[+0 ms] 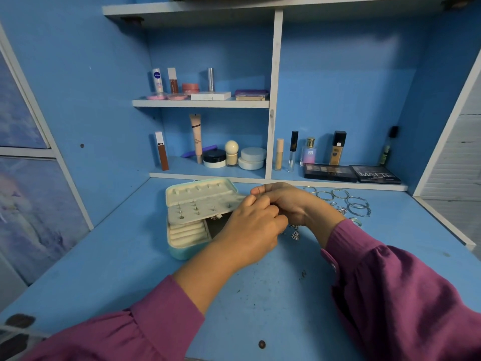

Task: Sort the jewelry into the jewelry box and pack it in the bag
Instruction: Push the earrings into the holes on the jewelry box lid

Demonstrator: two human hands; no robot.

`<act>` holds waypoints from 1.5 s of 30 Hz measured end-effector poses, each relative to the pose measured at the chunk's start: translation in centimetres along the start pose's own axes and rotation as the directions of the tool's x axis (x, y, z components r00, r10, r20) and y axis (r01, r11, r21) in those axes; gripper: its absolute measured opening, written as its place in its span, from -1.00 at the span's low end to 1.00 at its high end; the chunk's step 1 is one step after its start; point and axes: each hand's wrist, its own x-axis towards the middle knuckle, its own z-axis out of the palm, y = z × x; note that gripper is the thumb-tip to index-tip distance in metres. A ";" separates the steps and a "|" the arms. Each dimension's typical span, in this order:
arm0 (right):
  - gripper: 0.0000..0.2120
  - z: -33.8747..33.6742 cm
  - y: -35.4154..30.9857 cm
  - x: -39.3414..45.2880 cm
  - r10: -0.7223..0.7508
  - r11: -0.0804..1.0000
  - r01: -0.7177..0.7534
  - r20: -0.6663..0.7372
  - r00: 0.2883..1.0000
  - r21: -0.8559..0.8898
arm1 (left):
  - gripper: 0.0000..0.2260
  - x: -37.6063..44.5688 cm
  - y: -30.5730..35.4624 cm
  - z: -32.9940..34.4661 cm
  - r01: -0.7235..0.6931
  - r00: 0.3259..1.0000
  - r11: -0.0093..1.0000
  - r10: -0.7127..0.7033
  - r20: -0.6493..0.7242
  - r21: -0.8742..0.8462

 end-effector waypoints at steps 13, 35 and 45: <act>-0.75 0.1 0.1 -0.3 -0.069 0.997 0.073 0.098 0.993 -0.039 | -0.79 -0.3 -1.5 -0.2 0.125 0.989 0.961 -0.101 0.109 -0.245; -0.84 -0.1 0.2 0.0 -0.045 0.999 0.043 0.044 0.998 0.033 | -0.76 -0.4 -0.2 0.1 0.005 1.000 0.996 -0.006 -0.012 -0.088; -0.87 0.2 0.2 0.0 -0.023 0.997 0.020 0.044 0.999 0.070 | -0.91 0.1 -4.8 -4.0 0.560 0.710 0.538 -0.703 0.031 -0.629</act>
